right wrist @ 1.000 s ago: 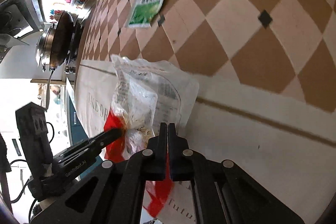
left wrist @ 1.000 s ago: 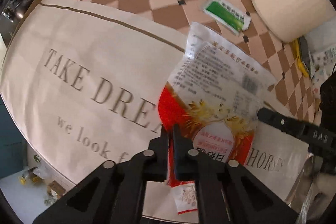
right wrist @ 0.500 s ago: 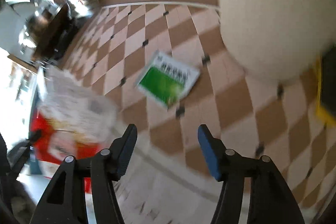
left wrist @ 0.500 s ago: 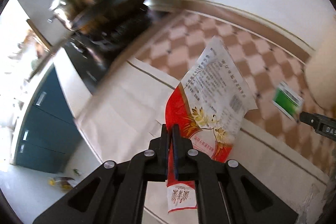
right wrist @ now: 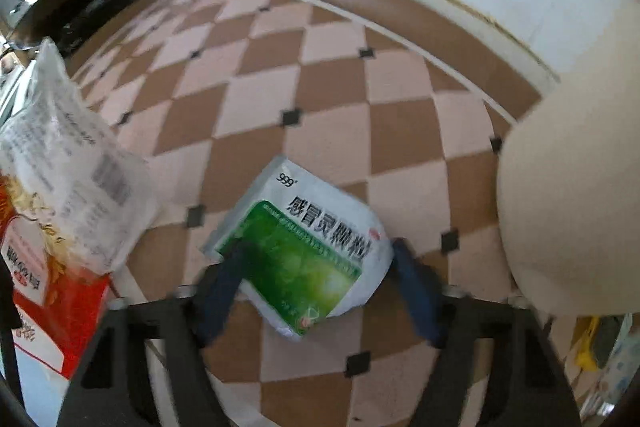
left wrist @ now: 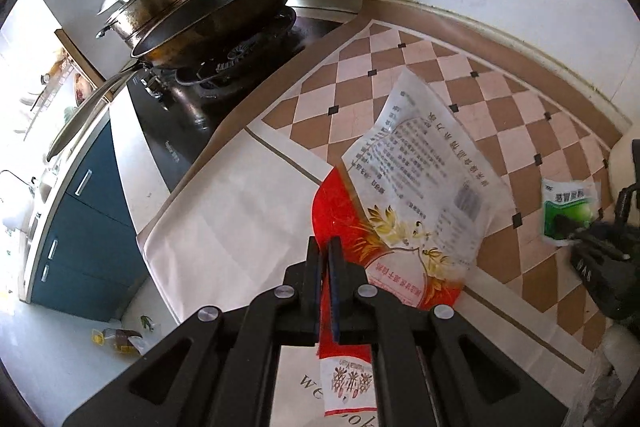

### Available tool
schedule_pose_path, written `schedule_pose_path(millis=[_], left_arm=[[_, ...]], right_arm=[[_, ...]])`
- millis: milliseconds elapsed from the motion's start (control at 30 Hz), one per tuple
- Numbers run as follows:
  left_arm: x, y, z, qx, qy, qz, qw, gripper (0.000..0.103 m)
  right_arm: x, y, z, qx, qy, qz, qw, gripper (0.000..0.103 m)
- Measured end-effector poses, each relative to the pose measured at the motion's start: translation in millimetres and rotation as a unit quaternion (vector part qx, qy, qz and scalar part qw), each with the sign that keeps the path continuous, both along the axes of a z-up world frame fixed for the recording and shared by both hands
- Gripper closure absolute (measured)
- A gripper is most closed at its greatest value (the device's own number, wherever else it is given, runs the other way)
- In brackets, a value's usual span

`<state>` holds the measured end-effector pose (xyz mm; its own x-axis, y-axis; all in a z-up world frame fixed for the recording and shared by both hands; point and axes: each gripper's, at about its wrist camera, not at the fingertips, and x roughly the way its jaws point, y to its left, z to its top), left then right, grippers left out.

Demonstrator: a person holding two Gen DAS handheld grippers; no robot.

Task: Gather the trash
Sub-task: 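Grasp the red-and-white snack bag with the left tool while the right tool grasps the green packet, then carry the snack bag and green packet to the floor bin with both tools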

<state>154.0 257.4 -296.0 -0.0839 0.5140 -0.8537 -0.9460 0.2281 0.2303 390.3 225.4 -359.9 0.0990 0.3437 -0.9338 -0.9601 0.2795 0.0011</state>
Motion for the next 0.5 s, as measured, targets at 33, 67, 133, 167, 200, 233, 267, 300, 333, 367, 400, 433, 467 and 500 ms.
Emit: schedule_pose_path(millis=[33,67,133,167,200,233,267,300,333,367,400,433,467,500], left_arm=[[-2.0,-0.7,4.0,0.001,-0.004,0.001,1.0,0.102],[-3.9,-1.6,8.4,0.003,-0.007,0.002,1.0,0.102],[-10.9,-4.1,21.1,0.009,-0.017,0.003,0.9998,0.103],[-13.9,-4.7,25.3,0.011,-0.02,0.005,0.9997,0.103],[-19.4,-6.3,33.2,0.016,-0.024,0.007,0.9996,0.103],[-23.8,-7.2,38.6,0.019,-0.027,0.009,0.9994,0.103],[-30.2,-8.3,45.9,0.024,-0.03,0.012,0.9992,0.103],[-35.3,-8.7,50.6,0.028,-0.032,0.015,0.999,0.103],[-42.5,-9.9,57.9,0.032,-0.036,0.019,0.9986,0.103],[-49.5,-11.0,64.5,0.038,-0.037,0.024,0.9983,0.103],[-57.1,-12.1,70.7,0.043,-0.039,0.029,0.9979,0.103],[-66.2,-13.3,77.9,0.047,-0.044,0.035,0.9973,0.103],[-74.8,-14.6,84.2,0.052,-0.046,0.04,0.9968,0.103],[-83.6,-15.9,90.3,0.058,-0.047,0.046,0.9962,0.103]], right_arm=[[-1.2,0.4,3.1,0.008,0.003,0.007,1.0,0.102],[-1.1,1.2,3.7,0.006,0.018,0.01,1.0,0.102],[-0.3,-1.6,6.4,0.016,0.036,0.007,0.999,0.103],[0.5,-3.4,8.5,0.021,0.043,0.004,0.999,0.103],[0.3,-6.1,12.0,0.028,0.053,0.001,0.998,0.103],[-0.4,-8.5,16.5,0.037,0.066,-0.002,0.997,0.103],[-0.7,-12.9,25.1,0.048,0.079,-0.005,0.996,0.103],[-1.8,-15.4,30.2,0.054,0.084,-0.005,0.995,0.103],[-5.1,-17.6,36.8,0.063,0.093,-0.005,0.994,0.103],[-7.6,-21.5,45.9,0.073,0.105,-0.004,0.992,0.103],[-21.1,-13.3,49.4,0.079,0.112,-0.002,0.991,0.103],[-26.8,-13.8,53.9,0.083,0.118,0.0,0.99,0.103],[-33.0,-15.8,60.2,0.088,0.128,0.005,0.988,0.103],[-39.2,-17.0,64.8,0.092,0.134,0.009,0.987,0.103]])
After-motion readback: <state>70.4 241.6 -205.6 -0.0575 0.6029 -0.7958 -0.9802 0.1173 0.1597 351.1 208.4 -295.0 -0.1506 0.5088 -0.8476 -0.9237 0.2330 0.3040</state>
